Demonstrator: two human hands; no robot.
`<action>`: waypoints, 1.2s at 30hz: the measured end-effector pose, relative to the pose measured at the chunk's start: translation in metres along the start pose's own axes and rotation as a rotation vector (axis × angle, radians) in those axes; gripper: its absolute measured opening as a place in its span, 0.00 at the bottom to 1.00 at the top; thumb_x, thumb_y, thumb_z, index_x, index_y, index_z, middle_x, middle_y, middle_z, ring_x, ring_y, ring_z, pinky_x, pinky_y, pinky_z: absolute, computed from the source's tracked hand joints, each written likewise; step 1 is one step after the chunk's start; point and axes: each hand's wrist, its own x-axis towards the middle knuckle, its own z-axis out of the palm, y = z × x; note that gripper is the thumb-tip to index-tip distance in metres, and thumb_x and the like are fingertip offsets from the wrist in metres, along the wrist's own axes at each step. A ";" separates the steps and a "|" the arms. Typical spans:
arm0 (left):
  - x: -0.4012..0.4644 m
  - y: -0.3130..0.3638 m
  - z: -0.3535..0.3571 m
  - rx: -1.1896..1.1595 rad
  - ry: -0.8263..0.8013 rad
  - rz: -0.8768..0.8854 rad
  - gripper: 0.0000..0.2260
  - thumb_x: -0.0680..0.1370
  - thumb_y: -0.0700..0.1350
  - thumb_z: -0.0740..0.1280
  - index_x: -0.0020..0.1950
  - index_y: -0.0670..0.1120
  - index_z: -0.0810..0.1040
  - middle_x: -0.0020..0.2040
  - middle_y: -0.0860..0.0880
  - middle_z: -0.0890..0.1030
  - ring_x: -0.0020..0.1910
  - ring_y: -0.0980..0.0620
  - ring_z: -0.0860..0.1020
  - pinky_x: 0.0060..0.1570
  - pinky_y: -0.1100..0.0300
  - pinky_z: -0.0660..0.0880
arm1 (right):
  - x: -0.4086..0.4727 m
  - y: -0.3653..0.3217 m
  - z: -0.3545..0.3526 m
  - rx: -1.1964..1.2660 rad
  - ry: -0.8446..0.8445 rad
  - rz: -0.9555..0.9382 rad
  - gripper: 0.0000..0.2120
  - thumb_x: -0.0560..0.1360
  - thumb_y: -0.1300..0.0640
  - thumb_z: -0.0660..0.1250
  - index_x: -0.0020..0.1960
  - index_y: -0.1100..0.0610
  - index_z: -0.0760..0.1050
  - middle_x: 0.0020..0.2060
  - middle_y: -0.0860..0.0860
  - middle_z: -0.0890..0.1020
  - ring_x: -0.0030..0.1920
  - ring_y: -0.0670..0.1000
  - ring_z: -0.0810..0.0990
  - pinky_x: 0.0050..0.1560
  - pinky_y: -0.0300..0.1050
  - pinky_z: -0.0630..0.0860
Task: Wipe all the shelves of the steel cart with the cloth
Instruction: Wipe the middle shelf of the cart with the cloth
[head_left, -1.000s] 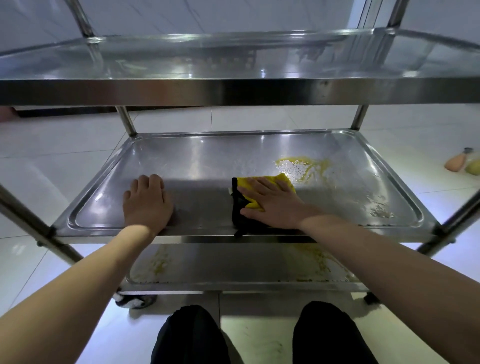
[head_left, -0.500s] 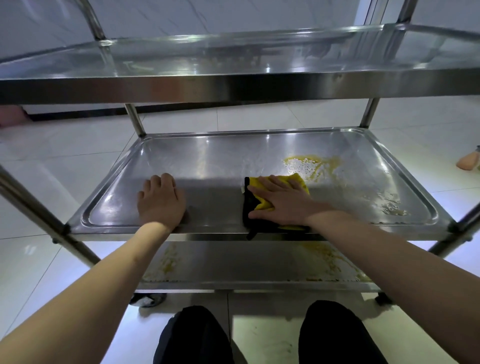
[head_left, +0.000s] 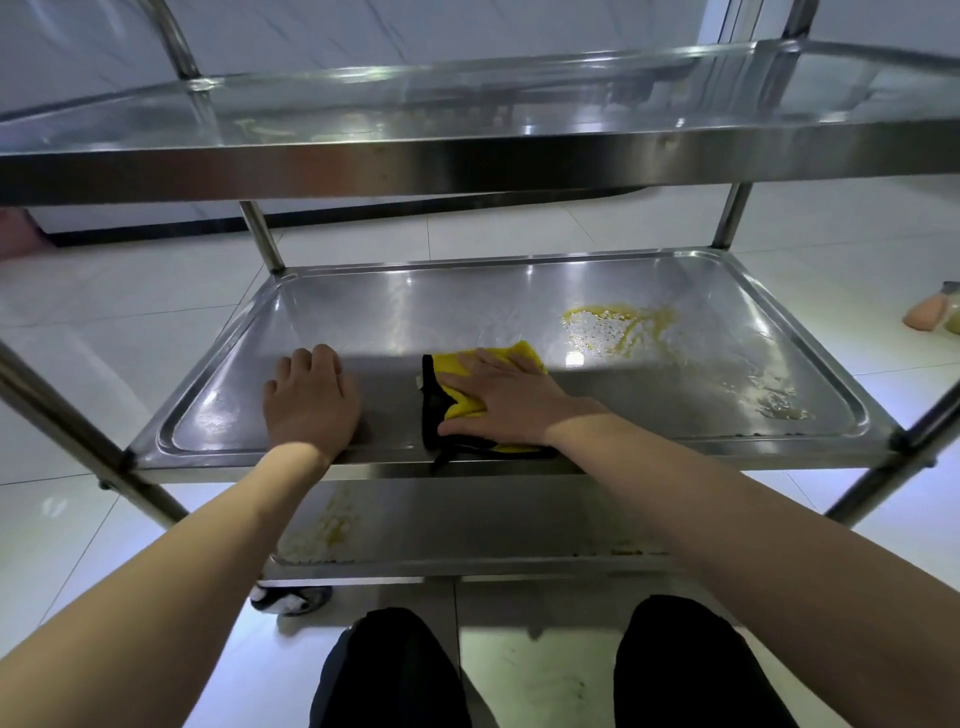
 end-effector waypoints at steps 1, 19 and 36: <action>0.000 0.000 0.000 0.005 0.000 0.004 0.06 0.81 0.46 0.57 0.50 0.45 0.70 0.50 0.41 0.76 0.50 0.39 0.72 0.50 0.46 0.71 | -0.005 0.006 -0.002 -0.007 0.006 -0.004 0.40 0.76 0.23 0.57 0.83 0.37 0.53 0.85 0.44 0.49 0.84 0.47 0.43 0.82 0.57 0.40; -0.002 0.017 -0.007 0.135 0.009 0.138 0.06 0.81 0.45 0.60 0.50 0.43 0.73 0.47 0.40 0.77 0.47 0.38 0.74 0.48 0.45 0.73 | -0.086 0.109 -0.018 -0.091 -0.038 0.077 0.36 0.79 0.26 0.52 0.83 0.35 0.48 0.84 0.40 0.45 0.83 0.44 0.38 0.82 0.56 0.37; -0.049 0.177 0.018 -0.086 -0.133 0.127 0.05 0.78 0.46 0.59 0.52 0.47 0.68 0.52 0.44 0.73 0.52 0.41 0.72 0.52 0.46 0.70 | -0.083 0.101 -0.004 -0.090 0.050 0.129 0.36 0.79 0.24 0.45 0.83 0.34 0.46 0.84 0.44 0.43 0.83 0.47 0.38 0.81 0.57 0.35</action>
